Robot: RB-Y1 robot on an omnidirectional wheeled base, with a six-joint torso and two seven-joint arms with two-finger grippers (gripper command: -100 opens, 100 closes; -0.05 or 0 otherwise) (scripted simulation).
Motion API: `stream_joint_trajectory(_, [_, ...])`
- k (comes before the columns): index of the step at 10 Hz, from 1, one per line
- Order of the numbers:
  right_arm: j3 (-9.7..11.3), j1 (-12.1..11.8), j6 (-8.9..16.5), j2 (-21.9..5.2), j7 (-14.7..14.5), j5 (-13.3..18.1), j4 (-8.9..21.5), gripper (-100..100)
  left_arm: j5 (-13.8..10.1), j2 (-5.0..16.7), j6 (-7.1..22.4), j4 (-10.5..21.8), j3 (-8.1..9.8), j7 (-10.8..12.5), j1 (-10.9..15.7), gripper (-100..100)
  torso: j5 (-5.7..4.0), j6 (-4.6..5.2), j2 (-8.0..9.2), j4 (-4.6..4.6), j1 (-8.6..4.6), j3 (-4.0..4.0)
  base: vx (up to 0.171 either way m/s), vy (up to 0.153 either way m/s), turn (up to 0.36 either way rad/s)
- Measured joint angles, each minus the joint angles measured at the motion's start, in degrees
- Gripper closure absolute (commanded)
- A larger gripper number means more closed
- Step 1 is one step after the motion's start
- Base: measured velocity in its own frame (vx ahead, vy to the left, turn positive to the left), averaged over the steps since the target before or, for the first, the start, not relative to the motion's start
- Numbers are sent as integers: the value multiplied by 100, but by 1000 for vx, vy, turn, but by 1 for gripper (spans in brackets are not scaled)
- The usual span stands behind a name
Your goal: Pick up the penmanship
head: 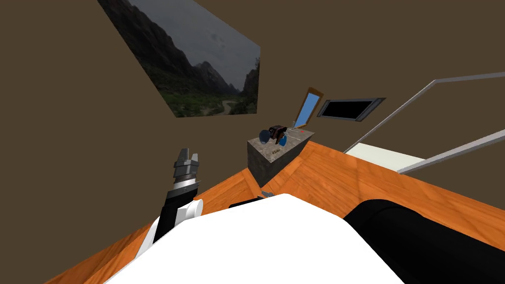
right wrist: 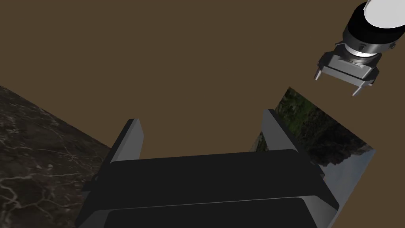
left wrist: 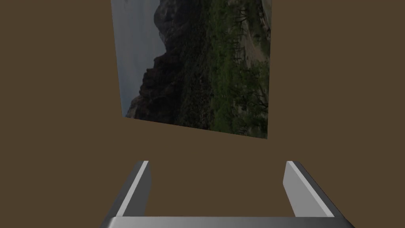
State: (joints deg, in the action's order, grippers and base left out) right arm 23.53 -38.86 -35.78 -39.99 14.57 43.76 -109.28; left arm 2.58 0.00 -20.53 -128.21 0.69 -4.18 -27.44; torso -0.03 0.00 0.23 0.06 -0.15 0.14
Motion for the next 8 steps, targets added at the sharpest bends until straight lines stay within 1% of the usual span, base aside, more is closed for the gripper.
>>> stream_joint_trajectory(1, [31, -170, 17, -161, 6, 189, -48, -100, 0, 0, 0, 0, 1, 0, -1, 0, 1, 4, -1, 0, 2, 0, -56, 4, 268])
stream_joint_trajectory(2, [75, -162, -35, -306, 22, 365, 157, -100, 0, 0, 0, 0, 0, 0, 0, 0, 0, -1, -3, 0, 3, -1, -51, 1, 164])
stream_joint_trajectory(3, [25, -140, -119, -517, 83, 470, 319, -100, 0, 0, 0, 0, 1, 0, -1, 0, 1, 3, -7, 0, 1, -3, -60, -7, 315])
stream_joint_trajectory(4, [74, -274, -149, -684, 77, 634, 476, -100, 0, 0, 0, 0, 0, 0, 0, 0, 0, 1, -2, 0, -1, -1, -49, -11, 142])
stream_joint_trajectory(5, [140, -287, -131, -794, 77, 822, 594, -100, 0, 0, 0, 0, 1, 0, -1, 0, -1, 5, -6, 0, -2, -3, -53, 2, 308])
stream_joint_trajectory(6, [170, -299, -124, -990, 154, 998, 735, -100, 0, 0, 0, 0, 0, 0, 0, 0, 0, -1, -7, -1, -1, -3, -44, -10, 168])
stream_joint_trajectory(7, [186, -349, -127, -1147, 175, 1180, 840, -100, 0, 0, 0, 0, 1, 0, -2, 0, 0, 5, -9, -1, -3, -4, -50, -4, 337])
stream_joint_trajectory(8, [260, -339, -110, -1296, 226, 1403, 1003, -100, 0, 0, 0, 0, 0, 0, 0, 0, -1, -1, -9, -1, -3, -4, -42, -6, 169])
